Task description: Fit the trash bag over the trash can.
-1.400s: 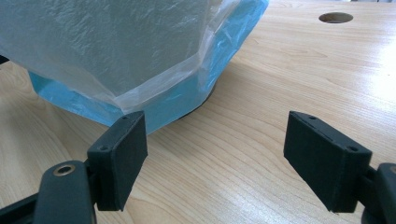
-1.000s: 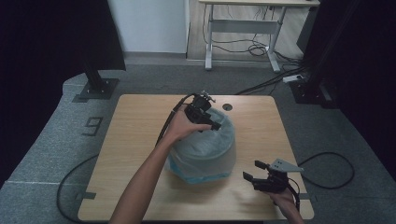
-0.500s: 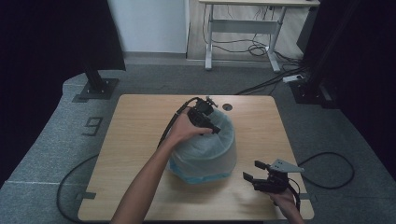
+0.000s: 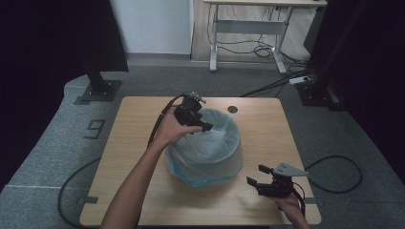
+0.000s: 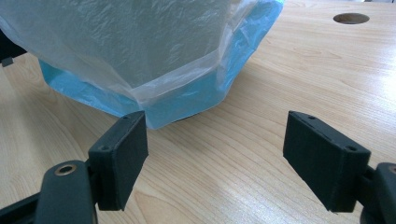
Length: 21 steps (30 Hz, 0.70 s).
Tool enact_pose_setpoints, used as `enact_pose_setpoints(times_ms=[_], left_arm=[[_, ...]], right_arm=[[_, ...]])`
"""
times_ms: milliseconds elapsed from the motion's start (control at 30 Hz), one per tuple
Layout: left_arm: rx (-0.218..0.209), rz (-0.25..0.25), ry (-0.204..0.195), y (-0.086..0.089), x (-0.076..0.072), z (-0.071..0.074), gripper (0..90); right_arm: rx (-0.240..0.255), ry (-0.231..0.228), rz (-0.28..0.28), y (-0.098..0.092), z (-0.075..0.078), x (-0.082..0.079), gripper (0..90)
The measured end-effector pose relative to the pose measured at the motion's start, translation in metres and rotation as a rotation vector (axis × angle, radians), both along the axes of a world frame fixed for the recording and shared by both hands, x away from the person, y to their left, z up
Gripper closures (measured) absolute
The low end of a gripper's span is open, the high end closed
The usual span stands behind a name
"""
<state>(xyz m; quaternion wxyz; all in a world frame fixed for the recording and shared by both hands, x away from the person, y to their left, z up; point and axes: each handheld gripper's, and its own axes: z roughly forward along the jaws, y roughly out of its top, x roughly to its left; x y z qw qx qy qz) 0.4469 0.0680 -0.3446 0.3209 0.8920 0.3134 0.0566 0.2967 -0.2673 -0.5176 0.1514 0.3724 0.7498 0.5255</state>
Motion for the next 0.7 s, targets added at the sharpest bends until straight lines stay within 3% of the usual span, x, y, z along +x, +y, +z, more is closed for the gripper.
enact_pose_setpoints(times_ms=[200, 433, 533, 700], left_arm=[[0.043, 0.018, 0.026, 0.003, 0.006, -0.013, 35.5], [0.095, 0.026, 0.03, 0.0, 0.007, -0.019, 36.4], [0.077, 0.039, 0.017, 0.003, 0.005, -0.015, 36.5], [-0.006, 0.042, -0.032, 0.018, -0.007, 0.002, 36.8]], right_arm=[[-0.012, 0.0, 0.001, 0.001, -0.001, 0.0, 21.5], [-0.008, -0.014, -0.008, -0.001, 0.0, 0.0, 22.0], [-0.006, -0.016, -0.009, -0.001, 0.0, -0.001, 22.0], [-0.005, -0.016, -0.013, -0.003, 0.001, -0.001, 22.0]])
